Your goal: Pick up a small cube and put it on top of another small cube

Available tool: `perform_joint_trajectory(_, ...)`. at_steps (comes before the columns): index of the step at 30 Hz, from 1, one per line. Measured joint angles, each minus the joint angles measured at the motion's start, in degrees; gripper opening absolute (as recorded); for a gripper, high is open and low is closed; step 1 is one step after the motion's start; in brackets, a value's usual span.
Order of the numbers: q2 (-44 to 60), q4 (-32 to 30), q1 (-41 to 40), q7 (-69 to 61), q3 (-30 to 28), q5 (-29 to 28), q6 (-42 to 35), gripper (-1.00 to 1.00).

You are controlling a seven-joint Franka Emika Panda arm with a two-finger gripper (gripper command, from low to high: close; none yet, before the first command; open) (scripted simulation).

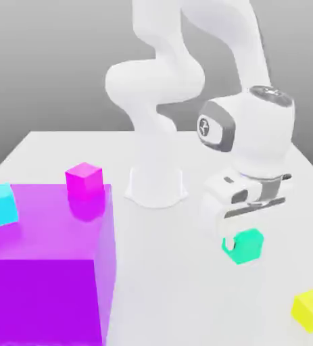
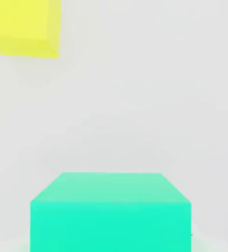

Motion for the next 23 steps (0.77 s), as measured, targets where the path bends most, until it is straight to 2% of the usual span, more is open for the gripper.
perform_joint_trajectory(6,4.5,8.97,1.16,-0.68,1.31,0.84,-4.84,-1.0)
perform_joint_trajectory(13,8.99,19.36,1.73,-3.73,3.77,5.02,-10.29,-1.0)
perform_joint_trajectory(17,15.76,21.12,2.64,-2.66,2.86,3.54,-5.18,-1.0)
perform_joint_trajectory(18,17.44,21.25,2.97,-2.28,2.46,3.01,-3.66,1.0)
perform_joint_trajectory(23,17.44,21.25,2.97,-2.28,2.46,3.01,-3.66,1.0)
